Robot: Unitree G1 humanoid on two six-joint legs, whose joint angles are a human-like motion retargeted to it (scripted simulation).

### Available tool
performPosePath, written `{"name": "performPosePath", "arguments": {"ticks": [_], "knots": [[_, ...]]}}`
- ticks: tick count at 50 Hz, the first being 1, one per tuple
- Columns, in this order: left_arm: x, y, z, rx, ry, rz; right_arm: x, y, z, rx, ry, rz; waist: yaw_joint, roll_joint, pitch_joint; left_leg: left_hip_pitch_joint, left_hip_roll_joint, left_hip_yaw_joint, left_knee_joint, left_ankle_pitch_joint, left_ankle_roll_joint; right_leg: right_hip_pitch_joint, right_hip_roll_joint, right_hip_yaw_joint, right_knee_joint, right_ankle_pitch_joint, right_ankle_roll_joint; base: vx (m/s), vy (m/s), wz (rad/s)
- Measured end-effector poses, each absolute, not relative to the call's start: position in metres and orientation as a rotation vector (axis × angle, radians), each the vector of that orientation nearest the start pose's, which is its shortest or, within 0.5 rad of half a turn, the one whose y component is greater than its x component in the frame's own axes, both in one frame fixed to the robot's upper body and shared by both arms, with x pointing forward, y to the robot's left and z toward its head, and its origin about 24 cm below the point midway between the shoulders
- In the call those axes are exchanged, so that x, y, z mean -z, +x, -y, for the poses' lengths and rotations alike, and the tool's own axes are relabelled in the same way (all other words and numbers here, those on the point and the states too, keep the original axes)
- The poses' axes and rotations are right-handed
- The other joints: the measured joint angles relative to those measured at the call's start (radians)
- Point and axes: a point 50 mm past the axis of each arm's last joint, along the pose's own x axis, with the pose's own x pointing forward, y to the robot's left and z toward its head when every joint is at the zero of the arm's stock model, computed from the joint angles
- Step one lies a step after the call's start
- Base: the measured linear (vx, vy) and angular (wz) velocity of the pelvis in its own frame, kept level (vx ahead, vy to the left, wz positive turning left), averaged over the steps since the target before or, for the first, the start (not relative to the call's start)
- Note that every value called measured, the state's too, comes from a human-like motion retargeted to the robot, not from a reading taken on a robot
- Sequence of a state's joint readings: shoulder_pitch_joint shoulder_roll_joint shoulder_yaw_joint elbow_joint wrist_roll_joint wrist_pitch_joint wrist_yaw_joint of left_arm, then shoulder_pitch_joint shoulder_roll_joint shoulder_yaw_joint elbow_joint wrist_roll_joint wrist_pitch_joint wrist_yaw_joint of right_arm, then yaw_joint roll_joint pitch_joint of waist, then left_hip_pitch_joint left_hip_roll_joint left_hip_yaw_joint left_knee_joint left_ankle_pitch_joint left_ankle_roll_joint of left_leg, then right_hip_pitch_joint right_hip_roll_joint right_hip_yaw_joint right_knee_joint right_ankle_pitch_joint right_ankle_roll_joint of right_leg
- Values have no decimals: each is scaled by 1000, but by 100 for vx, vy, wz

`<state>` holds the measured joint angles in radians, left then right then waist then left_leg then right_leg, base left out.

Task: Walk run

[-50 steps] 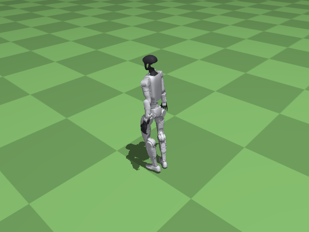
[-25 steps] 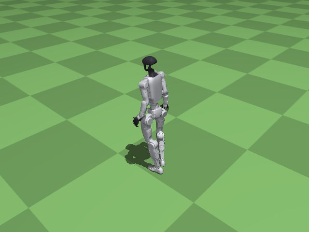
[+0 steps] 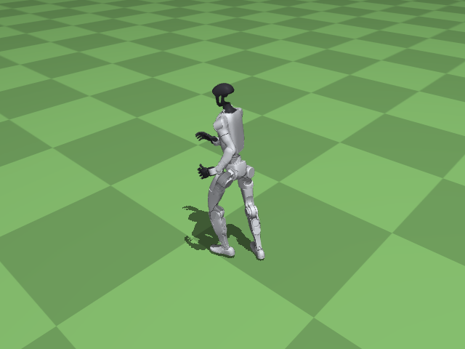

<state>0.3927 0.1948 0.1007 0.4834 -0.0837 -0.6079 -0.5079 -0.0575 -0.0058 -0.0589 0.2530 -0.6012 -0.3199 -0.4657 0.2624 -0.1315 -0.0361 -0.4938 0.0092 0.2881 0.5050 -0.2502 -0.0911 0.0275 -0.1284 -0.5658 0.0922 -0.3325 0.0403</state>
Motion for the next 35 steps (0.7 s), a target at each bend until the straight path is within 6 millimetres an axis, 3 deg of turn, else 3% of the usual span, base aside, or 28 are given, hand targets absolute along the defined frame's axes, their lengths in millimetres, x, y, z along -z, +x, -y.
{"name": "performPosePath", "arguments": {"ticks": [2, 4, 5, 6, 8, 10, 12, 15, 17, 20, 22, 25, 27, 30, 31, 32, 33, 35], "knots": [[62, 112, -215, 238, 64, -240, -29, 252, 156, 305, -527, 224, -2, -7, -11, -18, -20, -46, -26, -11, 2, 7, 2, -9, 12, 3, 31, 66, 0, 17], [59, 117, -211, 227, 62, -216, -11, 242, 152, 258, -508, 147, 1, -18, -22, -19, -34, -65, -40, -12, 4, 16, -3, 4, 35, 33, 77, 67, -8, 3], [58, 120, -210, 233, 71, -207, 1, 235, 151, 235, -500, 99, 8, -25, -23, -13, -35, -56, -44, -10, 14, 22, -8, 23, 51, 57, 102, 81, -10, -20], [59, 123, -209, 253, 91, -207, 14, 225, 154, 230, -512, 46, 15, -29, -27, 10, -33, -56, -60, -5, 65, 32, -11, 26, 76, 93, 124, 78, -9, -25], [63, 130, -204, 308, 135, -219, 42, 199, 168, 247, -590, -65, 25, -22, -48, 72, -31, -68, -72, -55, 128, 63, 3, 6, 129, 174, 140, 85, -2, -21], [73, 138, -195, 360, 173, -245, 70, 163, 184, 275, -760, -171, 31, 14, -72, 130, 14, -82, -90, -67, 120, 87, 34, -6, 211, 303, 107, 121, 4, -23], [76, 154, -191, 379, 199, -246, 91, 129, 186, 249, -905, -249, -27, 68, -81, 205, 52, -116, -127, -85, 112, 82, 75, -40, 333, 386, 78, 124, -9, 14], [67, 184, -175, 459, 225, -170, 113, 80, 192, 253, -954, -401, -73, 132, -76, 347, 104, -166, -226, -88, 85, 12, 100, -95, 554, 279, 60, 111, -15, 57], [47, 213, -156, 523, 240, -52, 117, 55, 202, 312, -959, -485, -89, 115, -66, 412, 87, -162, -298, -68, 70, -140, 37, -66, 726, 190, 90, 81, -21, 43], [4, 253, -144, 578, 256, 127, 113, 32, 216, 394, -1017, -520, -123, 92, -70, 463, 47, -156, -373, -24, 69, -345, -20, -61, 787, 88, 37, 89, -28, -11], [-23, 268, -141, 617, 274, 225, 109, 24, 225, 443, -1029, -529, -189, 100, -92, 479, 28, -183, -395, 20, 68, -456, -46, -95, 710, 25, -16, 87, -25, 65], [-52, 274, -146, 645, 314, 319, 103, 32, 230, 501, -955, -490, -284, 101, -95, 510, 1, -180, -385, 147, 38, -585, -7, -1, 496, -50, -40, 83, -20, 92], [-50, 265, -152, 624, 316, 316, 97, 56, 225, 524, -869, -390, -323, 89, -82, 511, -4, -161, -295, 298, 20, -604, 6, 80, 401, -61, -24, 97, -18, 54], [-33, 248, -161, 567, 299, 259, 79, 120, 203, 479, -767, -155, -332, 35, -37, 446, -20, -104, 9, 546, 18, -524, -55, 75, 390, -73, -135, 125, -28, -14], [-22, 241, -166, 551, 309, 219, 69, 147, 191, 429, -744, -76, -322, 7, -29, 386, -55, -104, 159, 573, 30, -493, -73, 100, 418, -103, -130, 150, -27, -25], [-9, 230, -170, 545, 317, 165, 59, 168, 180, 386, -720, -14, -314, -10, -29, 326, -71, -108, 306, 564, 48, -469, -84, 128, 449, -131, -118, 184, -17, 42], [11, 211, -172, 556, 323, 86, 52, 183, 172, 357, -690, 14, -308, -4, -42, 266, -50, -119, 450, 482, 77, -461, -81, 163, 485, -158, -95, 195, -11, 72], [38, 176, -173, 557, 303, -28, 24, 217, 162, 337, -555, 110, -214, -10, -52, 120, 44, -75, 638, 368, 111, -398, -87, 158, 476, -197, -68, 156, -2, 11]]}}
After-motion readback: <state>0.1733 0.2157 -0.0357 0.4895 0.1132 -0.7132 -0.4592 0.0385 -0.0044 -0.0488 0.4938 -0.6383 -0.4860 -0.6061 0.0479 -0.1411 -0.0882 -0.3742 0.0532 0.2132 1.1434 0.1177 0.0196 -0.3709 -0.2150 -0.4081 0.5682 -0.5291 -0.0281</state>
